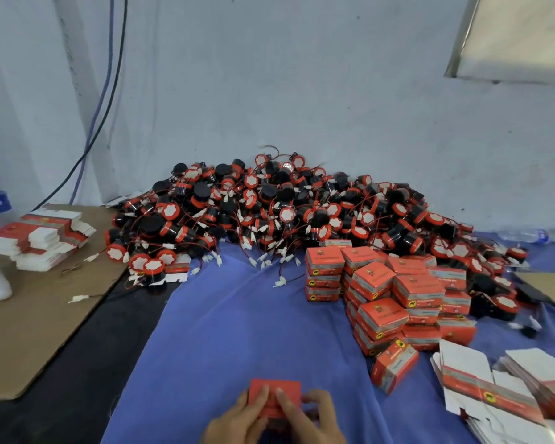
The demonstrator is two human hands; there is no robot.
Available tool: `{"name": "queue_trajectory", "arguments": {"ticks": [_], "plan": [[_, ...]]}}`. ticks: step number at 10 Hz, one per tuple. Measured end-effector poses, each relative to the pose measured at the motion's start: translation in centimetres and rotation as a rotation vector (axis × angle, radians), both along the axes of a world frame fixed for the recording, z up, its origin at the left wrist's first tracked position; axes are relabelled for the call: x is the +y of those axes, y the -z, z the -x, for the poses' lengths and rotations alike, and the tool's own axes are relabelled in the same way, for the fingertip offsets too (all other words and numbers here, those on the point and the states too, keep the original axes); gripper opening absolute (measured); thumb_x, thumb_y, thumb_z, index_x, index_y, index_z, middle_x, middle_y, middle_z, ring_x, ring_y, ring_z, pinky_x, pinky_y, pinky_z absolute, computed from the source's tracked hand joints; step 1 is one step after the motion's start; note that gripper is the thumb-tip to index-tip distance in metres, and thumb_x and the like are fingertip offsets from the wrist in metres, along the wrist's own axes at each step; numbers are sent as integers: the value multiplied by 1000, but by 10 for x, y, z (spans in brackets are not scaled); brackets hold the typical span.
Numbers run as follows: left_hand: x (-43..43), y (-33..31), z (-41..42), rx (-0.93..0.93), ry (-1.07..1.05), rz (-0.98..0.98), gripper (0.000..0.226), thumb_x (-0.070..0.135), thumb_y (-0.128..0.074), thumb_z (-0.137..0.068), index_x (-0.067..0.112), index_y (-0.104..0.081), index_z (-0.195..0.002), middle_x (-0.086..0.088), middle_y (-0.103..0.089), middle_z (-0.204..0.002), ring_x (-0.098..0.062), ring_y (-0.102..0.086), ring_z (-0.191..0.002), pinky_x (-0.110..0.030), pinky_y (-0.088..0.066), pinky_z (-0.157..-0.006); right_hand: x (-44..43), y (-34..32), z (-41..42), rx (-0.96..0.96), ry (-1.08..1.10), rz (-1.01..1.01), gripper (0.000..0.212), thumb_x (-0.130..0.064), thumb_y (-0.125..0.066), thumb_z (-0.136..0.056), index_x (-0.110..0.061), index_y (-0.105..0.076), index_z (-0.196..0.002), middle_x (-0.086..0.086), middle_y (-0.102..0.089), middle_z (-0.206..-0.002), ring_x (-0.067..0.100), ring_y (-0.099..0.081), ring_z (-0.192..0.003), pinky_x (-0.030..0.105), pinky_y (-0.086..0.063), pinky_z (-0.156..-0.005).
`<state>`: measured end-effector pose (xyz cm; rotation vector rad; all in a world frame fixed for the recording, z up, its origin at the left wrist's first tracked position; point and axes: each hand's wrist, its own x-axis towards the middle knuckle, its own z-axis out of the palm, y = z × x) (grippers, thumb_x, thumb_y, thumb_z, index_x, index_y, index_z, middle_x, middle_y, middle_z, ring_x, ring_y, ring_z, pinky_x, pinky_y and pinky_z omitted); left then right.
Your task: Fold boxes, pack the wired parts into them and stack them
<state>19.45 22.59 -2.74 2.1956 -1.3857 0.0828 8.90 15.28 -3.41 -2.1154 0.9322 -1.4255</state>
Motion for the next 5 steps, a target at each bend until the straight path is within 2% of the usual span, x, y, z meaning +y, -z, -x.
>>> {"name": "queue_trajectory", "arguments": {"ticks": [1, 2, 3, 4, 5], "plan": [[-28, 0, -3, 113, -102, 272, 75, 4, -95, -59, 13, -67, -128, 16, -77, -85, -5, -73, -77, -12, -54, -61, -28, -11, -15, 32, -29, 23, 93, 31, -78, -49, -50, -58, -90, -6, -52, -86, 14, -56, -67, 8, -37, -44], [-71, -19, -6, 411, -166, 430, 49, 13, -90, -71, 21, -75, -117, 14, -76, -101, 3, -67, -86, 7, -40, -67, -82, -21, -8, 185, -22, 195, 78, 28, -84, -38, -19, -74, -100, 8, -60, -105, 16, -70, -79, 18, -52, -65], [-121, -33, -18, 481, -110, 423, 38, 18, -78, -86, 24, -69, -123, 8, -74, -109, -3, -65, -94, -7, -47, -80, -113, -41, -29, 420, 49, 180, 67, 13, -90, -34, 6, -76, -100, 22, -69, -100, 39, -72, -84, 38, -62, -68], [-162, -32, -29, 541, -61, 411, 33, 10, -73, -90, 26, -70, -118, 14, -74, -107, -2, -68, -100, -21, -54, -90, -141, -41, -46, 611, 46, 189, 61, -16, -91, -44, -3, -79, -103, 12, -74, -97, 35, -74, -91, 35, -63, -68], [-194, -7, -43, 677, -31, 374, 32, 2, -67, -93, 30, -72, -107, 20, -72, -94, 0, -68, -94, -3, -46, -77, -165, -21, -56, 659, -15, 117, 42, -25, -51, -71, -7, -82, -94, 8, -76, -92, 24, -76, -87, 22, -59, -72]]}}
